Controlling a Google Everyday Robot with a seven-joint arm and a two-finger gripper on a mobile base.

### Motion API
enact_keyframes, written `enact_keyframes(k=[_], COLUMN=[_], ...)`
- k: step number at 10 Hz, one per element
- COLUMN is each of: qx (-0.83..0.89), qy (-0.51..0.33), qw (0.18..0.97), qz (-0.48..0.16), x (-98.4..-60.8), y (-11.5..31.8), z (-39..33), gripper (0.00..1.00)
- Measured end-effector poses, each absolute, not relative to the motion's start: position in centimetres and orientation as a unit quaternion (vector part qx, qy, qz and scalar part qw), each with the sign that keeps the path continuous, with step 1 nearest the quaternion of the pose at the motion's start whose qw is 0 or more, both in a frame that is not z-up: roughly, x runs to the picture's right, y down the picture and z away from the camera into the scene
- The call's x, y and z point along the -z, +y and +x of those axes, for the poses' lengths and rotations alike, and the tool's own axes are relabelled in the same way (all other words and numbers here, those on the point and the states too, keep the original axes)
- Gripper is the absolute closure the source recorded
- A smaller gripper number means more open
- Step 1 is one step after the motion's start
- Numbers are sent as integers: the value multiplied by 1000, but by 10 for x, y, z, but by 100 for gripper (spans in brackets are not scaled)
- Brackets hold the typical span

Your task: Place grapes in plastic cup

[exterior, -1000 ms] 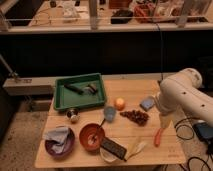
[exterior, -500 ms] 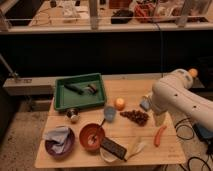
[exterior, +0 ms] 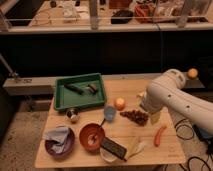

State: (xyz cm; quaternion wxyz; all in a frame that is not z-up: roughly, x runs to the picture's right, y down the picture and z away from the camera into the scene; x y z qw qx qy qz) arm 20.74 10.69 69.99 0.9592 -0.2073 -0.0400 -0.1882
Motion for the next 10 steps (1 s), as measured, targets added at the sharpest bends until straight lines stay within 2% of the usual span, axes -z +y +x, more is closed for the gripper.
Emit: enact_keyframes(k=[10], qx=[218], qy=[-54], qw=[954], qz=[-200], x=[-730], y=[106], z=[186], gripper=[20])
